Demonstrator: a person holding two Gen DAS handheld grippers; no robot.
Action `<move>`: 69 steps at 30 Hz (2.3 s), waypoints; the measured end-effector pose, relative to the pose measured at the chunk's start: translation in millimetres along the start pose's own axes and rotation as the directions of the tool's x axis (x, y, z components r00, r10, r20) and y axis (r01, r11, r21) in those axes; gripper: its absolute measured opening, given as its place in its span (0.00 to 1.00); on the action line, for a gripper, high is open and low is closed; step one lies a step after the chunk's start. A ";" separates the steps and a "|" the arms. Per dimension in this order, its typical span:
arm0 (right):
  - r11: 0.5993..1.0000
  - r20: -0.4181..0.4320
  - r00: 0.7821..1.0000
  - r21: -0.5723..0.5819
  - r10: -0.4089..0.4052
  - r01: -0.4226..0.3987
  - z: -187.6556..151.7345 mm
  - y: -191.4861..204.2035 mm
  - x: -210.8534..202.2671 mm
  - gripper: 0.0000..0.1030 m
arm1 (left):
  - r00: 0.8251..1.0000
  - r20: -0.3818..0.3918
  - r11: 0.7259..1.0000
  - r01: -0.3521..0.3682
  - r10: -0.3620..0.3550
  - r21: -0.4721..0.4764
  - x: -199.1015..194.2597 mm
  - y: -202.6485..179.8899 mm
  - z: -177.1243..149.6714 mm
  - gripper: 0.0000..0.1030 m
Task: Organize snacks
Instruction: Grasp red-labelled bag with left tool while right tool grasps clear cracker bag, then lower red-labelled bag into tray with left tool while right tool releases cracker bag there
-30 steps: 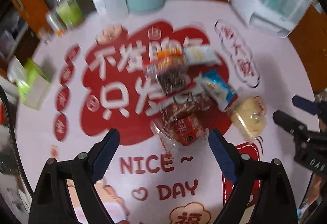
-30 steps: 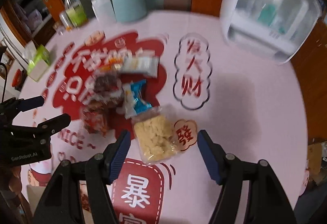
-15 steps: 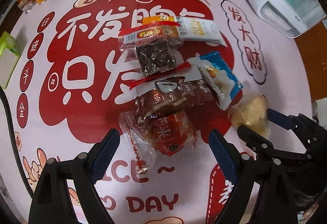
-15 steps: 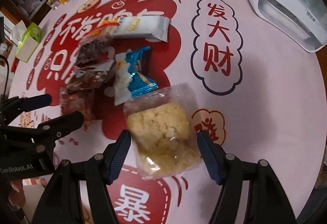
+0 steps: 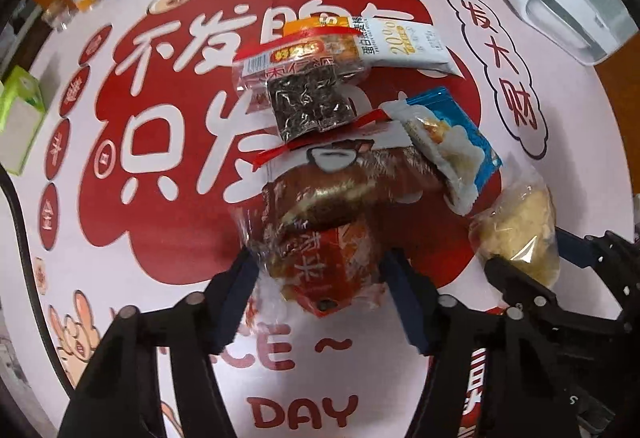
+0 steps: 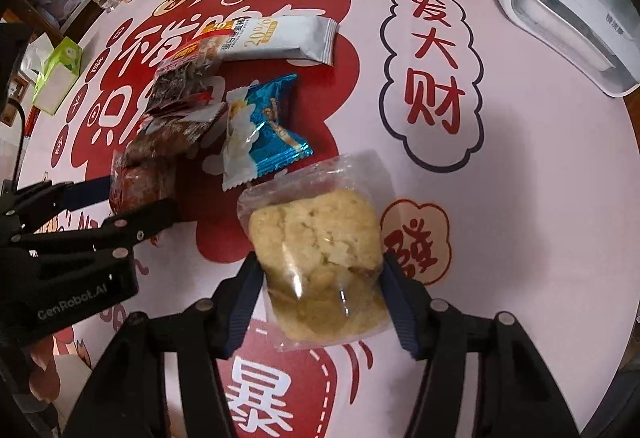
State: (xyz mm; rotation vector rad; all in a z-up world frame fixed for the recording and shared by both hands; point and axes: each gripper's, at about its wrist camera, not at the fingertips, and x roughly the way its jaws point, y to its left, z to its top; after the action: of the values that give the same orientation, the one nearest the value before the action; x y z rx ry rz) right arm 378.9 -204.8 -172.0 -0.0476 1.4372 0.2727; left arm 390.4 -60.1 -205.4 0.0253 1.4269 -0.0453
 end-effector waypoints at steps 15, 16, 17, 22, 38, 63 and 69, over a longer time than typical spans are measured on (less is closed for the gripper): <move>0.992 0.167 0.981 0.055 0.100 -0.110 -71.6 3.2 -105.9 0.51 | 0.980 0.193 0.996 0.031 -0.048 0.089 -150.4 18.2 -68.4 0.58; 0.991 0.191 0.975 0.051 0.114 -0.126 -78.5 5.4 -118.5 0.51 | 0.975 0.216 0.994 0.033 -0.055 0.108 -167.4 18.6 -77.3 0.58; 0.989 0.224 0.966 0.042 0.130 -0.143 -88.0 9.1 -134.7 0.51 | 0.969 0.239 0.991 0.032 -0.063 0.129 -185.8 18.1 -88.7 0.58; 0.974 0.386 0.897 -0.021 0.217 -0.226 -151.4 38.6 -213.5 0.51 | 0.936 0.338 0.977 0.026 -0.099 0.213 -258.0 8.8 -155.7 0.58; 0.938 0.540 0.787 -0.017 0.299 -0.345 -310.9 101.4 -215.9 0.51 | 0.856 0.483 0.972 0.086 -0.184 0.218 -239.8 9.2 -333.6 0.58; 0.986 0.474 0.879 0.114 0.050 -0.118 -322.1 111.1 -164.6 0.57 | 0.858 0.512 0.998 0.013 -0.045 0.065 -181.8 27.9 -340.4 0.93; 0.991 0.501 0.865 0.097 0.032 -0.093 -319.0 116.6 -171.3 0.57 | 0.852 0.523 0.999 0.025 -0.042 0.038 -183.1 33.3 -341.1 0.93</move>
State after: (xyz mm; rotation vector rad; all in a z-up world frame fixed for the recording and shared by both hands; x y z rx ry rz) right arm 25.8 -181.2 -32.5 0.1593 0.9332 0.2307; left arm 28.6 -8.6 -73.4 0.0115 0.8759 -0.0953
